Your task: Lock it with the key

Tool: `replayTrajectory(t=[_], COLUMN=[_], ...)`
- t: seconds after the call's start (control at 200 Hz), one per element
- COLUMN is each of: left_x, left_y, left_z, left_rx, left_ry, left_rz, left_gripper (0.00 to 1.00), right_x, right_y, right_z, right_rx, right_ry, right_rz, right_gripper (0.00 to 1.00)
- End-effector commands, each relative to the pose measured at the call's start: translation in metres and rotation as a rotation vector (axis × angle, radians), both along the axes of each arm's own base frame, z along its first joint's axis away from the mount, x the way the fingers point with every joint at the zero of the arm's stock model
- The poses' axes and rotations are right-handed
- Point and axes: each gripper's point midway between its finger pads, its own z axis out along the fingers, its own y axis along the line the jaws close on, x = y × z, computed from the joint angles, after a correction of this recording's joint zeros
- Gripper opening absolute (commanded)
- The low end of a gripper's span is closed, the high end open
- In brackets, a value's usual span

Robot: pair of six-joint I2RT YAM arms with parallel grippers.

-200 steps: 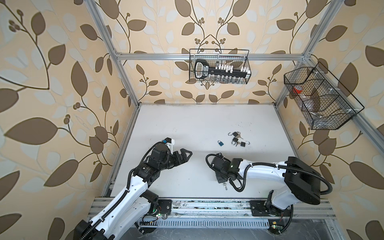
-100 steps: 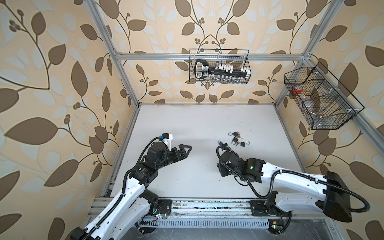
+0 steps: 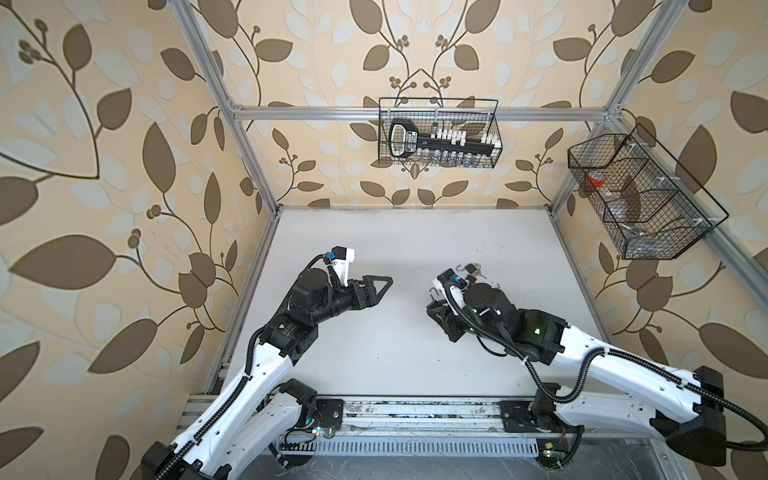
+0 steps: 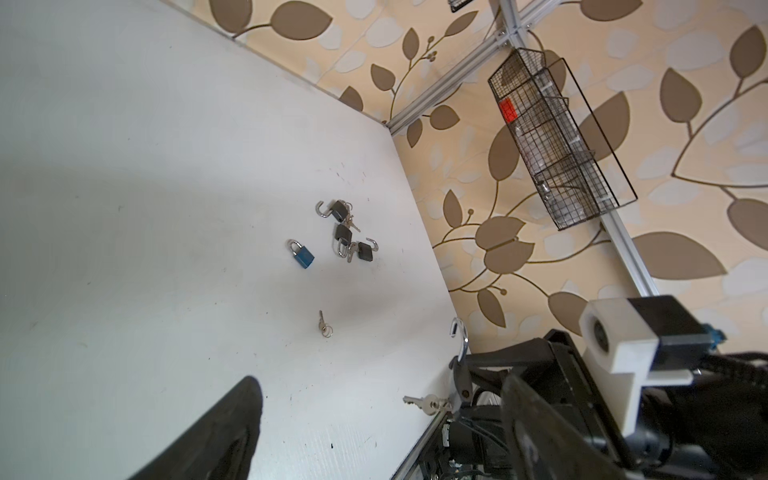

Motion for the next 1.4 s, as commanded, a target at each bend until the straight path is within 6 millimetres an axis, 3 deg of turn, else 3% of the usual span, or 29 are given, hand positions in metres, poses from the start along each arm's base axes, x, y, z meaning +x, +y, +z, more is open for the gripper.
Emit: replayTrajectory(t=[0.0, 0.25, 0.505, 0.98, 1.185, 1.395], left_x=[-0.008, -0.031, -0.033, -0.047, -0.062, -0.064], left_y=[-0.011, -0.030, -0.043, -0.074, -0.090, -0.089], left_z=[0.058, 0.114, 0.130, 0.130, 0.131, 0.130], left_rx=[-0.049, -0.133, -0.154, -0.178, -0.180, -0.172], left_ry=[-0.201, -0.377, -0.415, -0.419, -0.425, -0.428], left_rz=[-0.111, -0.308, -0.388, -0.529, -0.619, -0.615], left_gripper=[0.86, 0.72, 0.72, 0.71, 0.66, 0.59], right_x=[-0.006, 0.000, -0.013, -0.033, -0.031, -0.024], right_y=[0.012, 0.005, 0.017, 0.031, 0.034, 0.027], right_z=[0.041, 0.086, 0.116, 0.119, 0.116, 0.119], right_rx=[0.078, 0.301, 0.476, 0.543, 0.542, 0.540], right_ry=[-0.072, -0.040, 0.028, 0.113, 0.131, 0.093], right_rz=[0.162, 0.375, 0.598, 0.732, 0.733, 0.674], right_gripper=[0.00, 0.00, 0.00, 0.00, 0.00, 0.00])
